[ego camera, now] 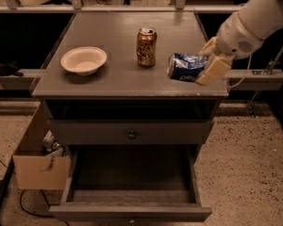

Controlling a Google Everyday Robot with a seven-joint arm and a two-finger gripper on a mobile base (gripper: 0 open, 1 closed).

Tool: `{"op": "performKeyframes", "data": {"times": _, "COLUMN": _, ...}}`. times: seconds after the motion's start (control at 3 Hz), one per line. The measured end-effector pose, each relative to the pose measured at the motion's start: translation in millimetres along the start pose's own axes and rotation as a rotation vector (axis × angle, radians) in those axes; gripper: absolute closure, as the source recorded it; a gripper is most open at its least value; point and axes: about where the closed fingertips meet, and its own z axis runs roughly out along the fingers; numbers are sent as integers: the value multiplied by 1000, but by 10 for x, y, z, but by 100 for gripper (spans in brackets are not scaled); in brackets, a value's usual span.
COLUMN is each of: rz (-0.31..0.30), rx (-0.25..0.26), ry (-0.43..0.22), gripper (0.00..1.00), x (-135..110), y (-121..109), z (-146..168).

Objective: Place pepsi can into middle drawer

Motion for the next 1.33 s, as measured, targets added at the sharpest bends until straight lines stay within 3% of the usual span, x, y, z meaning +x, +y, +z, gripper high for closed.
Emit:
{"op": "performKeyframes", "data": {"times": 0.33, "rz": 30, "rx": 66, "ry": -56, "gripper": 100, "x": 120, "y": 489, "z": -199}}
{"op": "performKeyframes", "data": {"times": 0.67, "rz": 65, "rx": 80, "ry": -95, "gripper": 100, "x": 238, "y": 1010, "z": -113}}
{"op": "performKeyframes", "data": {"times": 1.0, "rz": 94, "rx": 55, "ry": -134, "gripper": 100, "x": 298, "y": 1499, "z": 141}}
{"op": "performKeyframes", "data": {"times": 1.33, "rz": 112, "rx": -12, "ry": -179, "gripper": 100, "x": 257, "y": 1881, "z": 524}}
